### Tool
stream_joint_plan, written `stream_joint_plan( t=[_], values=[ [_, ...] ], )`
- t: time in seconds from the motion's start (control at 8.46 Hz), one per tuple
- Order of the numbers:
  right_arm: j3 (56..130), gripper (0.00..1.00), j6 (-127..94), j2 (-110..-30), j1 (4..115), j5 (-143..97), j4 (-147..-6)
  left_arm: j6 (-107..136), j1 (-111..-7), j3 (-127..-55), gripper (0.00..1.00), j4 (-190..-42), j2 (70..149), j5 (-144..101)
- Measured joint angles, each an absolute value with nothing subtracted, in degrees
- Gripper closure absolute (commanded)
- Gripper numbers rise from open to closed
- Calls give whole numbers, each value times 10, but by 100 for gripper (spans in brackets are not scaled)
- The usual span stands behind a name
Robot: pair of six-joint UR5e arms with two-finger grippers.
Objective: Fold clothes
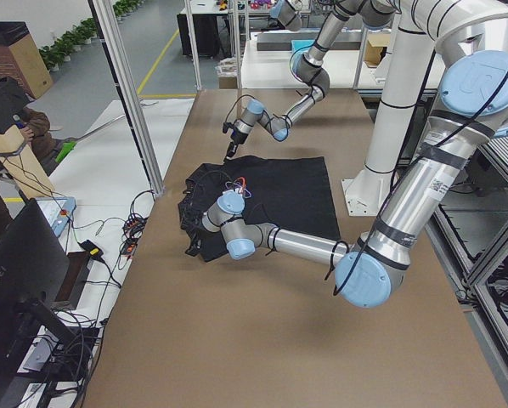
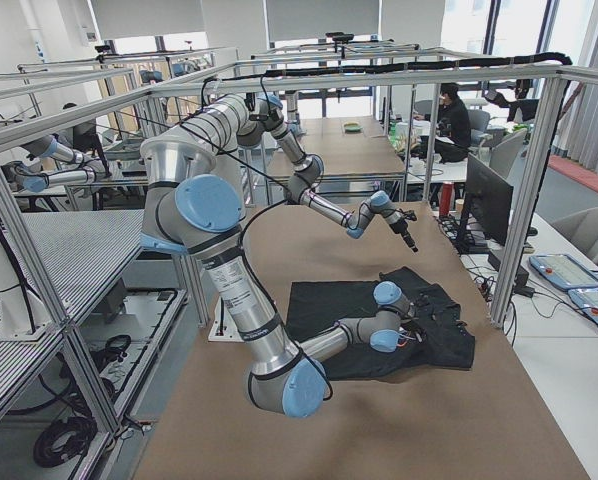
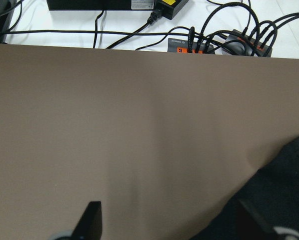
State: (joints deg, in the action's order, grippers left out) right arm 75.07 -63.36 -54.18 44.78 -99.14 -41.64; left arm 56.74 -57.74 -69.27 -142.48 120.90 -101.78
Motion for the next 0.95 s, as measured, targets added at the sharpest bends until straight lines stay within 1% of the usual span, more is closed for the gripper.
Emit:
stream_joint_plan(
  t=[0.24, 0.35, 0.47, 0.59, 0.95],
  values=[
    [784, 100, -636, -568, 431, -995, -417, 567, -577, -693, 6, -1425, 1210, -1017],
    [791, 84, -637, -574, 421, -995, -416, 567, -577, -693, 6, -1425, 1210, -1017],
    [794, 7, -637, -576, 415, -996, -416, 567, -577, -692, 6, -1425, 1211, -1016],
    [796, 5, -637, -578, 409, -996, -416, 567, -577, -692, 6, -1424, 1211, -1013],
    [817, 6, -629, -596, 404, -997, -416, 567, -577, -692, 6, -1424, 1212, -1009]
  ],
)
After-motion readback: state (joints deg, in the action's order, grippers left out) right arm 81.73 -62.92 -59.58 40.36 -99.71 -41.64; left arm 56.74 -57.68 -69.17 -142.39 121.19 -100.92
